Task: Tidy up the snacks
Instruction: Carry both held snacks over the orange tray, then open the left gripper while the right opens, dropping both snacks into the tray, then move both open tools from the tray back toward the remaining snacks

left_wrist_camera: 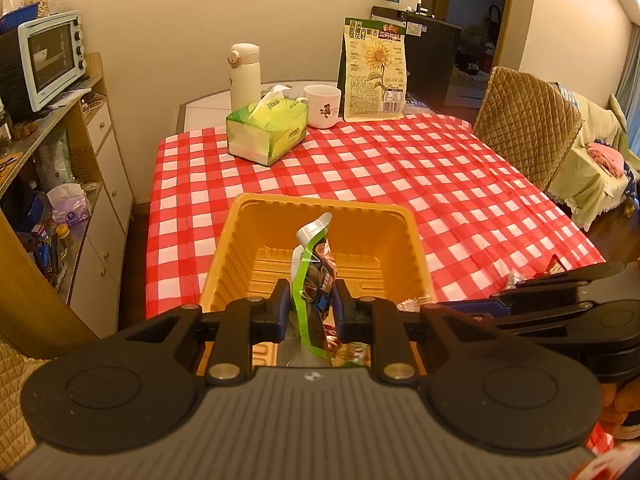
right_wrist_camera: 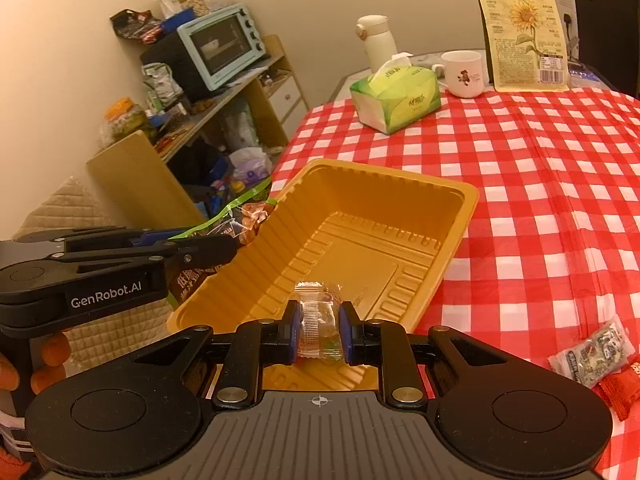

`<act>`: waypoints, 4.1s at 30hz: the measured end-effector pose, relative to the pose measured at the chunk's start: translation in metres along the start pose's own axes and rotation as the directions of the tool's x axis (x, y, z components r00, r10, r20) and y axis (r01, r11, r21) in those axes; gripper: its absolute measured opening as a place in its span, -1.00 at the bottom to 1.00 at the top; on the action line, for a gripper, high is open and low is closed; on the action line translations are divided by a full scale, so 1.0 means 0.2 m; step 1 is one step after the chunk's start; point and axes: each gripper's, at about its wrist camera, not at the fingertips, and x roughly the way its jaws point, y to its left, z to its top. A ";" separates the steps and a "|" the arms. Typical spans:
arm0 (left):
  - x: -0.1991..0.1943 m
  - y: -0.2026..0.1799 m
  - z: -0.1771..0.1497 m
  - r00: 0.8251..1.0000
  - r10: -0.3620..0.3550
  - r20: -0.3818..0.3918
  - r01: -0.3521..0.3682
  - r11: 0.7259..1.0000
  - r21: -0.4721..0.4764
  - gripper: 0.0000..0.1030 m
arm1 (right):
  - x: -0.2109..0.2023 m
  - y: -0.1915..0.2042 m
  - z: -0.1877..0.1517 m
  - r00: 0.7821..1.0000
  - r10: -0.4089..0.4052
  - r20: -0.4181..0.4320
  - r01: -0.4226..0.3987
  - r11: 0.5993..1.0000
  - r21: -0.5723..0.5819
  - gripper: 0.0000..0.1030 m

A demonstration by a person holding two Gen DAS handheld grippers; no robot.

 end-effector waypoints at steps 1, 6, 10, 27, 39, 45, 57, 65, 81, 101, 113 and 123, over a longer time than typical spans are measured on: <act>0.01 0.01 0.01 1.000 -0.003 -0.003 0.003 1.000 0.003 -0.62 | 0.01 0.00 0.01 1.000 -0.005 -0.001 0.005 1.000 0.001 -0.59; 0.10 0.06 0.04 1.000 -0.015 -0.019 0.015 1.000 0.017 -0.61 | 0.08 0.00 0.04 0.999 -0.036 -0.008 0.036 0.999 0.021 -0.59; 0.18 0.08 0.07 0.999 -0.025 -0.034 0.026 0.999 0.034 -0.62 | 0.13 -0.03 0.07 0.998 -0.054 -0.011 0.054 0.997 0.051 -0.59; 0.52 0.13 0.09 0.991 -0.047 -0.121 0.052 0.998 0.037 -0.61 | 0.24 -0.13 0.15 0.994 -0.104 -0.039 0.108 0.986 0.130 -0.59; 0.52 0.19 0.05 0.986 -0.065 -0.151 0.065 0.998 -0.004 -0.52 | 0.29 -0.14 0.15 0.992 -0.110 -0.055 0.116 0.983 0.144 -0.59; 0.48 0.21 0.04 0.986 -0.070 -0.153 0.068 0.997 -0.020 -0.50 | 0.31 -0.14 0.16 0.992 -0.118 -0.056 0.124 0.982 0.142 -0.59; 0.40 0.22 0.03 0.988 -0.073 -0.139 0.068 0.997 -0.041 0.16 | 0.29 -0.14 0.17 0.991 -0.134 0.007 0.132 0.979 0.155 0.07; 0.31 0.21 0.01 0.990 -0.056 -0.126 0.051 0.998 -0.046 0.38 | 0.20 -0.15 0.13 0.993 -0.113 0.027 0.106 0.974 0.203 0.40; 0.02 0.15 -0.10 0.994 -0.046 -0.104 0.037 0.996 -0.085 0.49 | -0.05 -0.06 -0.03 0.996 -0.079 0.037 0.074 0.989 0.125 0.60; -0.27 -0.18 -0.33 0.992 -0.038 -0.120 0.026 0.995 -0.100 0.49 | -0.39 -0.08 -0.34 0.999 -0.044 0.011 0.044 0.999 0.022 0.61; -0.29 -0.48 -0.42 0.989 -0.010 -0.150 -0.011 0.991 -0.136 0.49 | -0.56 -0.29 -0.47 0.999 -0.028 -0.038 0.028 1.000 -0.001 0.61; -0.22 -0.76 -0.45 0.983 -0.002 -0.182 -0.025 0.989 -0.147 0.49 | -0.70 -0.54 -0.52 0.997 -0.046 -0.066 0.046 0.999 0.004 0.61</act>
